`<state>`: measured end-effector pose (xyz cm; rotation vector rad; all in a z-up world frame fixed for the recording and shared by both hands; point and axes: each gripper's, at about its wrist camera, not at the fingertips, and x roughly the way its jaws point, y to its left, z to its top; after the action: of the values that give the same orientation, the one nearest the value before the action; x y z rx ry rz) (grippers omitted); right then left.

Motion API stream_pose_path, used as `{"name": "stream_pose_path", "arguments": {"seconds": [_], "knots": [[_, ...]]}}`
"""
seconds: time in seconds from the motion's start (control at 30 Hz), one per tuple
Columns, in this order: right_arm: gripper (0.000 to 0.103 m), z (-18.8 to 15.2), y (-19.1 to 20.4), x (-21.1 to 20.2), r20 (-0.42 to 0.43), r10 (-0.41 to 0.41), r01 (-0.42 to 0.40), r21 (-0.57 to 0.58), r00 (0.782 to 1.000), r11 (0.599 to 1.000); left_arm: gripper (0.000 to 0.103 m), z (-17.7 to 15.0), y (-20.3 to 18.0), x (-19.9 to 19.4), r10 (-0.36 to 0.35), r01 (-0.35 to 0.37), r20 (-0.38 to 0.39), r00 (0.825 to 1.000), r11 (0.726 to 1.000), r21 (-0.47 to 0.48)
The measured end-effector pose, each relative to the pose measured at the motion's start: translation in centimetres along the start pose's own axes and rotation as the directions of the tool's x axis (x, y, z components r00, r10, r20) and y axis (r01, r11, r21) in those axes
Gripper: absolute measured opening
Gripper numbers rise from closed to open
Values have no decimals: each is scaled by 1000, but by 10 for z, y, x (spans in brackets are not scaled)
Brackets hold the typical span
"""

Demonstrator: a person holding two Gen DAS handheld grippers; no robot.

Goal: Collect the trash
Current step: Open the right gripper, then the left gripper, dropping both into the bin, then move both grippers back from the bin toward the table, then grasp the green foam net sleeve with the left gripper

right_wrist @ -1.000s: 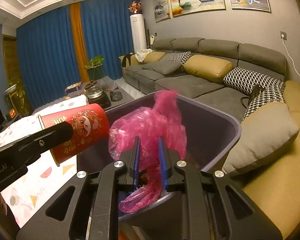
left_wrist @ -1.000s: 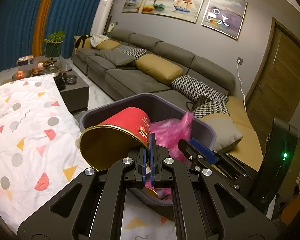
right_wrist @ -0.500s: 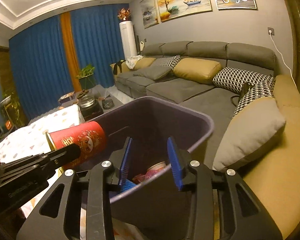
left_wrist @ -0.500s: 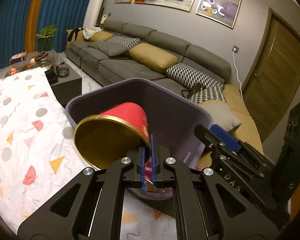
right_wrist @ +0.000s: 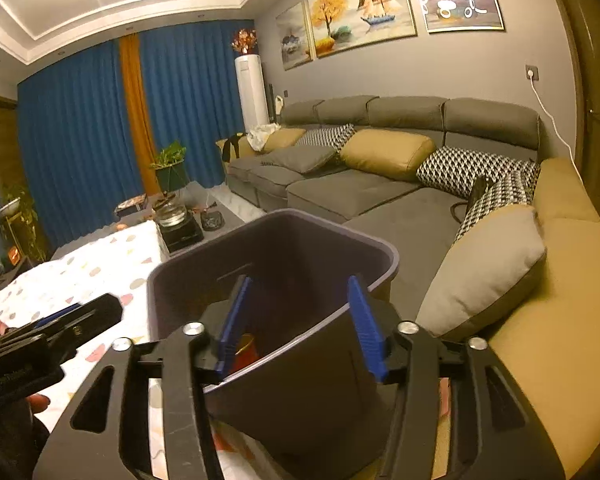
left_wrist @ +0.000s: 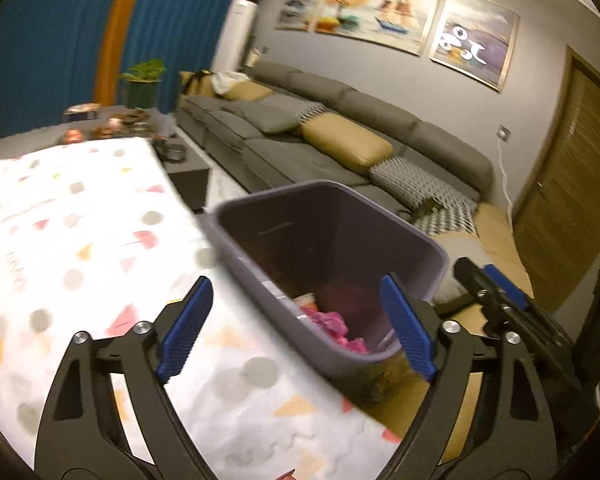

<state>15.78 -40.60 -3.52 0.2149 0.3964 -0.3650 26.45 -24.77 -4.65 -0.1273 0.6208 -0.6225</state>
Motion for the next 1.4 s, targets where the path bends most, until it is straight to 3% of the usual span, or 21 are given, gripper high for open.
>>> {"name": "stream_pose_path", "arguments": {"seconds": [0.1, 0.4, 0.67, 0.97, 1.1, 1.27, 1.4], "knots": [[68, -3, 14, -15, 16, 16, -16, -27, 1000, 1000, 93, -8, 11, -28, 69, -69, 32, 997, 997, -17], [78, -21, 60, -49, 25, 99, -96, -99, 995, 990, 96, -31, 53, -114, 248, -244, 81, 965, 968, -62], [82, -37, 110, -78, 9, 201, -198, -140, 979, 970, 96, -69, 101, -189, 404, -391, 109, 908, 912, -120], [82, -61, 174, -101, -38, 329, -330, -205, 944, 922, 96, -108, 162, -244, 536, -517, 54, 843, 833, -197], [82, -69, 195, -109, -54, 362, -364, -237, 931, 901, 96, -120, 186, -257, 544, -523, 16, 839, 815, -250], [82, -75, 208, -112, -67, 376, -380, -256, 924, 889, 96, -123, 193, -249, 511, -500, -25, 859, 829, -250], [82, -81, 212, -112, -76, 376, -382, -264, 923, 886, 92, -124, 200, -235, 508, -508, -70, 859, 826, -244]]}}
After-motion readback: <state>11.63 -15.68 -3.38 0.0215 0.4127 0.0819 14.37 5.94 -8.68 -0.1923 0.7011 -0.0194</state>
